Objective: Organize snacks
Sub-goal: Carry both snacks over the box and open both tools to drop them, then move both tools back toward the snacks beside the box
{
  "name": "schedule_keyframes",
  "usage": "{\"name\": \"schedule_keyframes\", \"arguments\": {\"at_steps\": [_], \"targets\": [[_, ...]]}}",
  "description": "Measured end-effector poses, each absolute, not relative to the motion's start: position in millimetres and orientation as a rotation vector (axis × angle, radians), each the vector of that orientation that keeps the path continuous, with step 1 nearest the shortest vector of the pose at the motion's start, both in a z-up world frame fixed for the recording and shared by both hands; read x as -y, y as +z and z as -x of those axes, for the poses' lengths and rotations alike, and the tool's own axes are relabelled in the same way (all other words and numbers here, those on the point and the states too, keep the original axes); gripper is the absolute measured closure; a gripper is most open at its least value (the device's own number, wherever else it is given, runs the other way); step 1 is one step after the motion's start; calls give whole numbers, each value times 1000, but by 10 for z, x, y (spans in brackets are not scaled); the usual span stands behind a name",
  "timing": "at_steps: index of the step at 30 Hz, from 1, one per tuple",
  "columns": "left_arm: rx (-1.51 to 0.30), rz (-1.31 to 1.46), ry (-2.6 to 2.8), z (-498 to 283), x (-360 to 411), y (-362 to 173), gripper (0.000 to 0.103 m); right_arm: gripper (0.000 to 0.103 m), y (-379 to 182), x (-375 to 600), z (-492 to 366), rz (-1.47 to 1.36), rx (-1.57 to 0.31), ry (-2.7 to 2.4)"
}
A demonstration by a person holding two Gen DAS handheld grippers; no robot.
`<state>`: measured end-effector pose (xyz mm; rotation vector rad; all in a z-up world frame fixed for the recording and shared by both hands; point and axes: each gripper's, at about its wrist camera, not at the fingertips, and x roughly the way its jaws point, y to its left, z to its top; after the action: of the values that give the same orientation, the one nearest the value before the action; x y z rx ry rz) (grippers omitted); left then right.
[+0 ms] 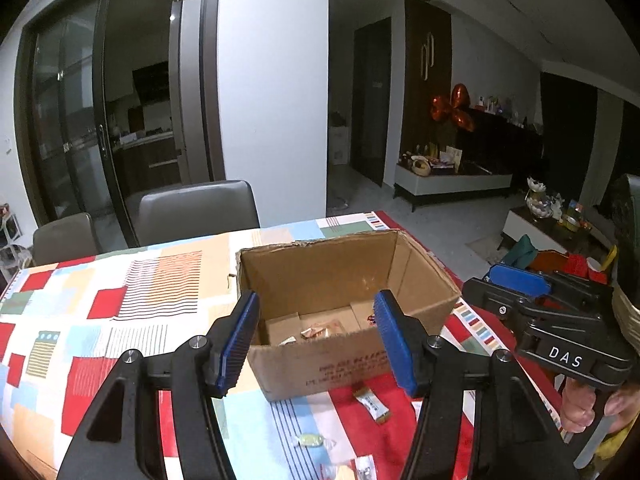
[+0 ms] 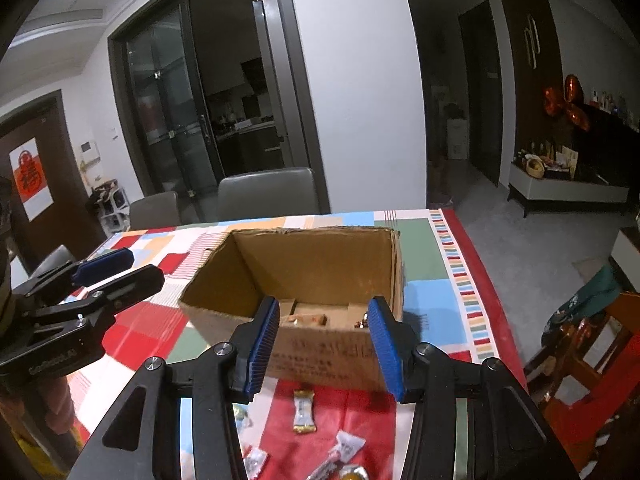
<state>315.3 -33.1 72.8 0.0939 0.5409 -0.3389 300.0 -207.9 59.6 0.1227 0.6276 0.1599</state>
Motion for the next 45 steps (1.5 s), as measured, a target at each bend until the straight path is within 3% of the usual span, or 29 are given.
{"name": "schedule_keyframes", "arguments": {"at_steps": [17, 45], "targets": [[-526, -166, -447, -2499, 577, 424, 44, 56, 387, 2248, -2342, -125, -653, 165], [-828, -256, -613, -2540, 1091, -746, 50, 61, -811, 2401, -2220, -164, -955, 215]]}}
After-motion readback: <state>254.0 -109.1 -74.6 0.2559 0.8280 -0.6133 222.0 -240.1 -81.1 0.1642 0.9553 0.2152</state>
